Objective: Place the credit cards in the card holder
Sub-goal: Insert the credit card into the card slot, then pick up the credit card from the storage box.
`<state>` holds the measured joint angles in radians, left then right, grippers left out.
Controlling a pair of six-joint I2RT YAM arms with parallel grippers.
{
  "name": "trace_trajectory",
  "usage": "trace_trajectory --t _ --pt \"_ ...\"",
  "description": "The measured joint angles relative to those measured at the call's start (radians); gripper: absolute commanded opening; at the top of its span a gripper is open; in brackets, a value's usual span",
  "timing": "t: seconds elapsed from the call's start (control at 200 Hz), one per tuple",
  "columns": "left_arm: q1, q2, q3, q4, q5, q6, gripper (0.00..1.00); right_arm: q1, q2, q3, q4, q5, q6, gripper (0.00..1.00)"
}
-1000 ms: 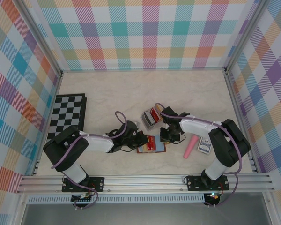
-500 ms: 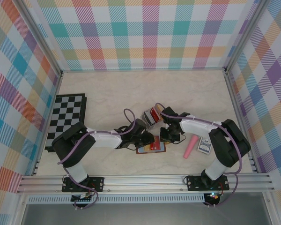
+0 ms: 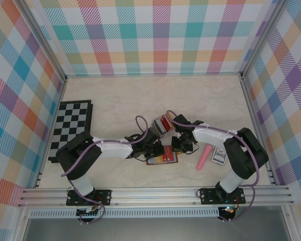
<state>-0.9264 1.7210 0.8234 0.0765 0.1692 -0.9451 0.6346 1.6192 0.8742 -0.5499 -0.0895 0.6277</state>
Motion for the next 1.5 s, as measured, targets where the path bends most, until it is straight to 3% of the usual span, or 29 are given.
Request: trace_trajectory --t 0.13,0.235,0.38,0.67,0.96,1.13,1.33,1.5 --pt "0.000 0.006 0.006 -0.005 0.001 0.000 0.12 0.000 0.000 0.000 0.000 0.000 0.000 0.17" --pt "-0.001 0.006 0.006 -0.003 0.001 -0.001 0.22 0.000 0.000 0.000 0.000 0.002 0.003 0.18" --pt "-0.008 -0.008 0.006 -0.013 -0.015 0.005 0.27 0.000 0.000 0.000 -0.002 0.011 0.011 0.19" --pt "-0.014 -0.097 -0.041 -0.137 -0.118 0.021 0.27 0.002 -0.001 0.000 -0.002 0.029 0.011 0.20" --pt "-0.013 -0.153 -0.049 -0.194 -0.129 0.053 0.30 0.002 -0.031 0.013 -0.060 0.074 -0.010 0.32" --pt "0.002 -0.258 -0.049 -0.210 -0.140 0.064 0.33 0.002 -0.100 0.107 -0.118 0.098 -0.041 0.41" --pt "0.126 -0.378 -0.093 -0.206 -0.144 0.036 0.45 0.003 -0.122 0.240 -0.121 0.090 -0.100 0.46" --pt "0.264 -0.393 -0.146 -0.206 -0.123 -0.004 0.55 0.043 -0.003 0.404 -0.144 0.148 -0.177 0.46"
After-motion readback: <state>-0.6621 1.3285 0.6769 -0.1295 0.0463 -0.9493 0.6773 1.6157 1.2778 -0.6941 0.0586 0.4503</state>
